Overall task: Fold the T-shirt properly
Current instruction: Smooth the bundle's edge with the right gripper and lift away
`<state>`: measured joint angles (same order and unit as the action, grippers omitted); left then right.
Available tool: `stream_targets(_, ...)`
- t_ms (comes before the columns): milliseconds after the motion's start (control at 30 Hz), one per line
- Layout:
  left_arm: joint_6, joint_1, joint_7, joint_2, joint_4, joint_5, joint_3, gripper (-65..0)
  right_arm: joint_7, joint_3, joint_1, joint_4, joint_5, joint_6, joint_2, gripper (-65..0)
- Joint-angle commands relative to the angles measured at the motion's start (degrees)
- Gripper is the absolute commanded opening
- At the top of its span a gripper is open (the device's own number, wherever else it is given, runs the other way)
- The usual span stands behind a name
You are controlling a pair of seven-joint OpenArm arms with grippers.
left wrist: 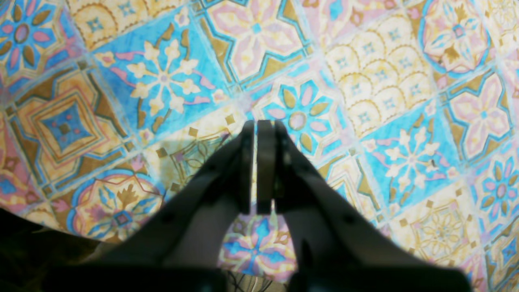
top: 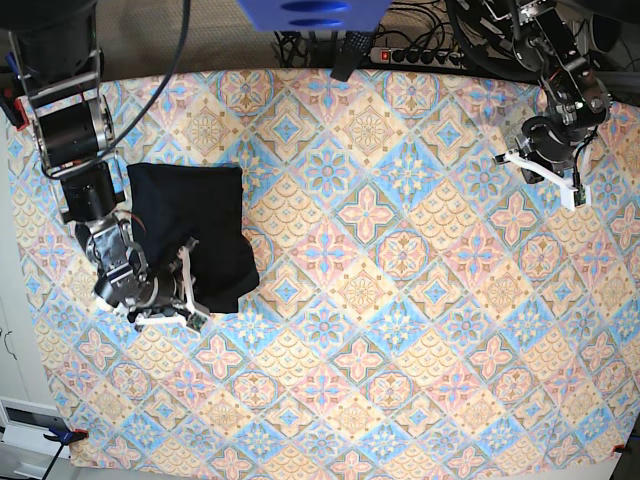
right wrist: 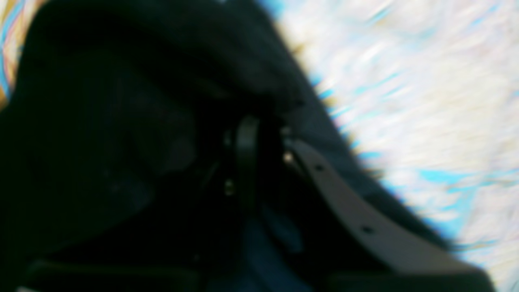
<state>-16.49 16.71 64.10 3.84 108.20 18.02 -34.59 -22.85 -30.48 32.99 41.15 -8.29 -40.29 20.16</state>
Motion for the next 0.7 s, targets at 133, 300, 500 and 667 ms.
stream_targets(133, -0.1, -0.1, -0.8, 0.6, 0.9, 0.2, 0.0, -64.3, 1.4, 1.7, 2.5, 9.2, 1.0, 6.7, 0.5, -41.4)
stream_targets(300, -0.1, 0.7, -0.8, 0.5, 0.9, 0.3, 0.0, -64.3, -5.8, 12.0, -2.5, 25.4, 1.0, 6.8, 0.5, -41.3)
stream_targets(500, -0.1, 1.0, -0.8, 0.5, 0.9, 0.3, 0.0, -64.3, -11.2, 18.2, -13.7, 39.3, 1.0, 6.8, 0.8, -41.3)
stream_targets(667, -0.2, 1.1, -0.8, 0.5, 0.9, 0.5, 0.0, -64.3, -11.3, 21.6, -23.0, 45.6, 1.0, 6.8, 0.9, -41.4)
